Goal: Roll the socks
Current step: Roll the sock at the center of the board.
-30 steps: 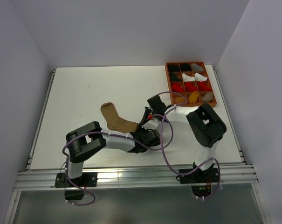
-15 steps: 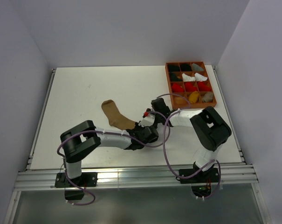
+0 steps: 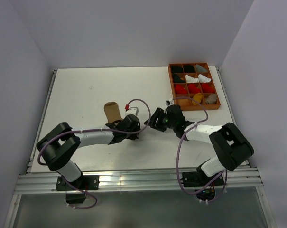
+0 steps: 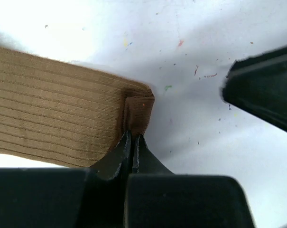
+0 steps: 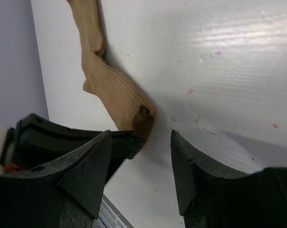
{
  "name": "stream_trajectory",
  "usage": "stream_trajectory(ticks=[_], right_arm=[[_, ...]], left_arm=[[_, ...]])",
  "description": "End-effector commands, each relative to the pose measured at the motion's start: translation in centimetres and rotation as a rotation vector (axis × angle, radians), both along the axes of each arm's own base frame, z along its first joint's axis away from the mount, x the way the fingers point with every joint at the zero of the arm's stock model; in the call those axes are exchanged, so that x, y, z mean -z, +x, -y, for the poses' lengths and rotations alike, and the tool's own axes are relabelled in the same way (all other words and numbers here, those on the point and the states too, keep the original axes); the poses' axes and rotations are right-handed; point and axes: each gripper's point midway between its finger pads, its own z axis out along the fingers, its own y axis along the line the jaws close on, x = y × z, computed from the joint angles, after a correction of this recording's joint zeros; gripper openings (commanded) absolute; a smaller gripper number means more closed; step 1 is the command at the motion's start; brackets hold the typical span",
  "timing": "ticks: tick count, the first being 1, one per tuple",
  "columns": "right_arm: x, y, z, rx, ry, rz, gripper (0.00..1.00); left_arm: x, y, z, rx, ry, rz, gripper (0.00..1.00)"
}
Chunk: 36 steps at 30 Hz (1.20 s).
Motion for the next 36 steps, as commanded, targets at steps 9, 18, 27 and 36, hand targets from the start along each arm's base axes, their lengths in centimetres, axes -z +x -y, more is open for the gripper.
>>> stream_trajectory(ticks=[9,18,27,36], right_arm=[[0.9,-1.5,-2.0,-0.07,0.111,0.005,0.59],[2.5,-2.3,-5.0,-0.118,0.124,-0.063,0.59],[4.0,-2.1,-6.5,-0.13,0.115,-0.109,0.54],[6.5,-3.0,-6.5,-0.168,-0.001,-0.197,0.31]], left_arm=[[-2.2,-1.1,-0.7,-0.148,-0.563,-0.252,0.01],[-1.5,-1.0,-2.1,-0.244,-0.718,-0.345,0.0],[-0.2,-1.5,-1.9,-0.247,-0.754,-0.401,0.0],[0.2,-0.9,-2.1,-0.251,-0.735,-0.399,0.01]])
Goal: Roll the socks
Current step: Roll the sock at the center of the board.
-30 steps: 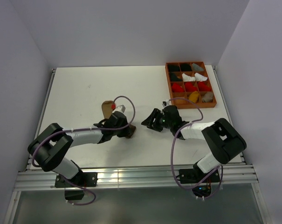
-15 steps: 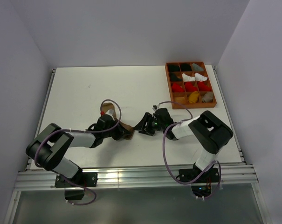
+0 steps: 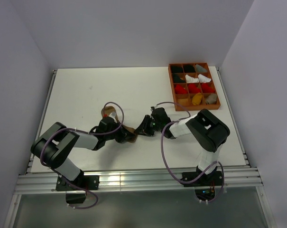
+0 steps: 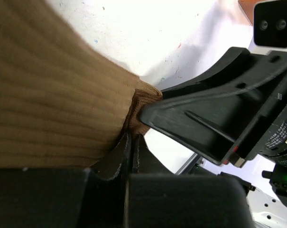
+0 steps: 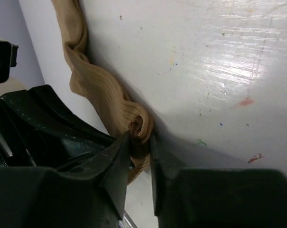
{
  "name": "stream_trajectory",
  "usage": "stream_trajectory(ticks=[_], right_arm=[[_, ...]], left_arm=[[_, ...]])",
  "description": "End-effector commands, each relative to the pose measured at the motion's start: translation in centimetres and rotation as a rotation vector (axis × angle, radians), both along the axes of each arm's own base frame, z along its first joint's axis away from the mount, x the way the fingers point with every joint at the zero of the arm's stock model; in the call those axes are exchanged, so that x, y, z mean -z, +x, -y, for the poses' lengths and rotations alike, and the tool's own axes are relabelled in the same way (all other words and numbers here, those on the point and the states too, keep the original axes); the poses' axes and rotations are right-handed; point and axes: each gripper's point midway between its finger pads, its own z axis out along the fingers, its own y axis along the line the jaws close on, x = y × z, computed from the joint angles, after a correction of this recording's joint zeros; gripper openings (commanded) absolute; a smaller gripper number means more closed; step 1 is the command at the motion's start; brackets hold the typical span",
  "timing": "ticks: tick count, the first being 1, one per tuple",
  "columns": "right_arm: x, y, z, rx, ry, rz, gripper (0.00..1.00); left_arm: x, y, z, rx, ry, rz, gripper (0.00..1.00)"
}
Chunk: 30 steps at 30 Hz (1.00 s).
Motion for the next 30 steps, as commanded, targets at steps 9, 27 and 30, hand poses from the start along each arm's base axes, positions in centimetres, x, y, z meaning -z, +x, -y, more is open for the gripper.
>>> stream_trajectory(ticks=[9,27,30], right_arm=[[1.4,0.6,2.8,-0.02,-0.323,-0.019,0.0],[0.0,1.5,3.5,-0.045,-0.488,-0.091,0.0],[-0.2,1.7,3.4,-0.049,-0.49,-0.089,0.0]], left_arm=[[-0.1,1.3,-0.9,0.017,0.118,0.068,0.24],[-6.3,0.9,1.5,0.105,0.723,0.652,0.55],[-5.6,0.7,2.9,0.142,0.771,0.688,0.52]])
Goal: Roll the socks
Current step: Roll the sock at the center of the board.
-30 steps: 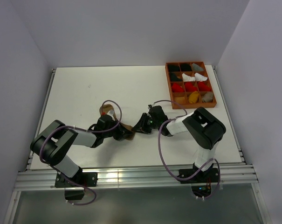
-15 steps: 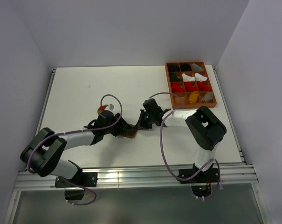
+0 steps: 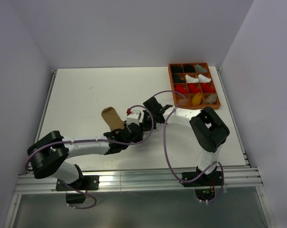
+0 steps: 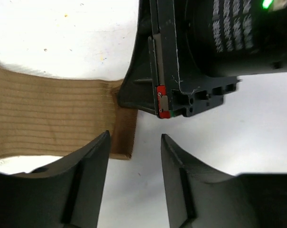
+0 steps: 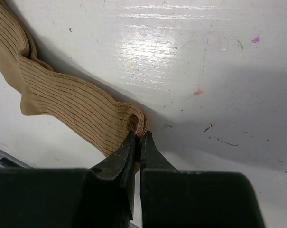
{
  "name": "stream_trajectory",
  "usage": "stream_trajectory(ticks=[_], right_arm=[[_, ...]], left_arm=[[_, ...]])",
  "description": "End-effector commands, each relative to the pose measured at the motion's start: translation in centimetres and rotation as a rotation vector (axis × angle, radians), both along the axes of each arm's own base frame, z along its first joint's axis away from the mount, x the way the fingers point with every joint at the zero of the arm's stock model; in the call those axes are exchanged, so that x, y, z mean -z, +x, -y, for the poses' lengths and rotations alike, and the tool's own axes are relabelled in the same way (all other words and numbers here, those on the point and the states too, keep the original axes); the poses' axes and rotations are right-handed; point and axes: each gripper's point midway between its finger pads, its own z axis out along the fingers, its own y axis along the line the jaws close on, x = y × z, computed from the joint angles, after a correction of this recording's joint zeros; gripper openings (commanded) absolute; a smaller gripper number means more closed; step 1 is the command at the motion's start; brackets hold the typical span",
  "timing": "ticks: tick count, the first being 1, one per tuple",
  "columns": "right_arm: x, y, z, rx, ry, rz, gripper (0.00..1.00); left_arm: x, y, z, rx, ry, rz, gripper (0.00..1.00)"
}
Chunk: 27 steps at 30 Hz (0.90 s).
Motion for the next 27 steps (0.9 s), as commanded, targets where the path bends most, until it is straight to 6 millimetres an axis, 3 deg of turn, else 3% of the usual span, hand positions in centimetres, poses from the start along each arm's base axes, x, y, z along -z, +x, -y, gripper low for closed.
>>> stream_trajectory(ticks=[1,11,21,24,25,27], right_arm=[[-0.3,0.5,0.3,-0.005,-0.041,0.003,0.0],[0.0,0.2,0.1,-0.012,-0.031,-0.013,0.0],[0.1,0.1,-0.2,-0.017,-0.013,-0.012,0.0],[-0.1,0.2,-0.5,-0.021,0.007,-0.009,0.0],[-0.1,0.0,-0.5,-0.023,0.015,-0.008,0.0],[-0.8,0.1,-1.3,-0.039,0.074,0.009,0.0]], left_arm=[[-0.5,1.5,0.1,-0.025,0.132,0.124,0.5],[2.1,1.0,1.8,0.031,0.233,0.117,0.4],[4.9,0.5,1.2,0.003,0.316,0.06,0.31],[5.7,0.4,0.4,-0.013,0.365,0.039,0.23],[5.8,0.3,0.3,-0.018,0.371,0.032,0.13],[5.8,0.3,0.3,-0.024,0.368,0.027,0.02]])
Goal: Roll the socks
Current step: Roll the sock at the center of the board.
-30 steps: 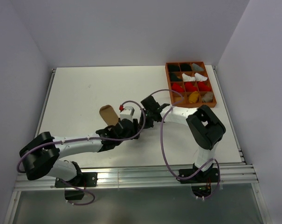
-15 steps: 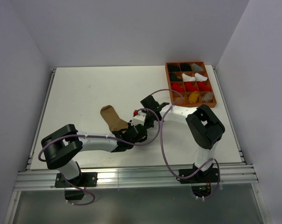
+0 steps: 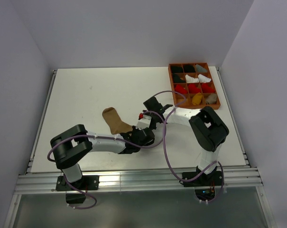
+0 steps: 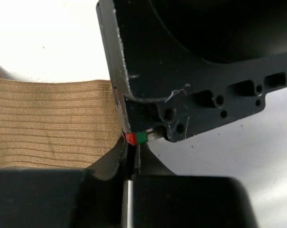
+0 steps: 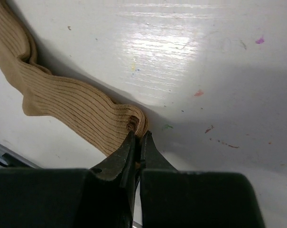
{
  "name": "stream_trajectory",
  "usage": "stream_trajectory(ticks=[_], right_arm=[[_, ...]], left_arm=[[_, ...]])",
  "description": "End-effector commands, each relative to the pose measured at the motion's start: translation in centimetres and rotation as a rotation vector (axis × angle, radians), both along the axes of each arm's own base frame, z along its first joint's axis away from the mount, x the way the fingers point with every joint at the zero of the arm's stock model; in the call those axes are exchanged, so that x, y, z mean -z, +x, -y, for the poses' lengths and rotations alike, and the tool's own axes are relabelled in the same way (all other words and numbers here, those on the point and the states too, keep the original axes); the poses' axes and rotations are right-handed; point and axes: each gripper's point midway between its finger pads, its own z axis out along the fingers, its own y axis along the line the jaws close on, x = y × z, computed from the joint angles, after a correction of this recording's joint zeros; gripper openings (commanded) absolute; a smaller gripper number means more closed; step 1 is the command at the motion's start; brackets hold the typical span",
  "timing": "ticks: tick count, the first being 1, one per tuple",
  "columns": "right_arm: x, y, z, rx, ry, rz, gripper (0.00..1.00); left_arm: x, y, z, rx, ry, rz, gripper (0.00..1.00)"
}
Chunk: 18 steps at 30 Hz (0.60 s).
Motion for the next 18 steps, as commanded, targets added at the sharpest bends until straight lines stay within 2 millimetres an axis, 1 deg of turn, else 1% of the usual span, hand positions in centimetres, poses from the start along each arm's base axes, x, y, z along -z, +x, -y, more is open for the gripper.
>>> stream_trajectory(ticks=[1,2,3,4,5,6,7,8,9,10,11,12,13,14,15,16,17,18], right_arm=[[-0.6,0.1,-0.8,-0.018,0.091,0.031,0.0],[-2.3,0.9,-1.6,-0.017,0.163,0.097,0.03],[-2.9,0.9,-1.7,-0.005,0.208,0.104,0.07],[-2.4,0.5,-0.9,0.014,0.219,0.098,0.14],[-4.4,1.5,-1.3,0.023,0.288,0.17,0.18],[-4.9,1.7,-1.2,0.047,0.316,0.18,0.22],[-5.3,1.6,-0.4,0.065,0.337,0.193,0.27],[-6.2,2.3,-0.4,0.077,0.372,0.231,0.3],[-6.5,2.4,-0.1,0.098,0.39,0.242,0.32],[-6.3,2.2,0.4,0.112,0.39,0.25,0.37],[-7.2,2.8,0.8,0.127,0.411,0.286,0.39],[-7.3,2.9,1.1,0.145,0.415,0.295,0.41],[-6.7,2.5,1.7,0.158,0.409,0.292,0.42],[-7.4,2.9,1.9,0.171,0.431,0.327,0.43],[-7.5,2.7,2.0,0.177,0.438,0.332,0.43],[-7.0,2.4,2.3,0.181,0.431,0.329,0.44],[-6.8,2.3,2.4,0.181,0.43,0.331,0.44],[-6.6,2.2,2.5,0.179,0.428,0.328,0.44]], left_arm=[[0.6,-0.5,-0.5,-0.02,0.028,-0.035,0.01],[0.4,-0.5,-0.3,-0.019,0.004,-0.044,0.01],[0.2,-0.5,-0.1,-0.018,-0.018,-0.051,0.01],[0.1,-0.9,0.2,-0.003,-0.047,-0.074,0.01],[-0.1,-0.8,0.2,-0.01,-0.076,-0.086,0.01],[-0.5,-0.6,0.5,-0.009,-0.113,-0.091,0.01],[-0.6,-1.2,0.7,0.008,-0.153,-0.127,0.01],[-0.8,-0.9,0.5,-0.002,-0.177,-0.14,0.01],[-1.2,-0.7,1.0,0.006,-0.226,-0.149,0.01],[-1.4,-0.7,0.8,0.005,-0.254,-0.163,0.01],[-1.4,-0.7,1.0,0.013,-0.303,-0.207,0.01],[-1.7,-0.5,1.2,0.017,-0.345,-0.218,0.01],[-1.6,-0.6,0.9,0.016,-0.372,-0.241,0.01],[-1.7,-0.5,1.0,0.022,-0.424,-0.287,0.01],[-1.8,-0.4,0.9,0.02,-0.454,-0.303,0.01],[-1.9,-0.5,0.9,0.029,-0.49,-0.32,0.01],[-2.1,0.3,0.5,0.004,-0.53,-0.335,0.01],[-2.3,-0.2,0.8,0.029,-0.567,-0.373,0.01]])
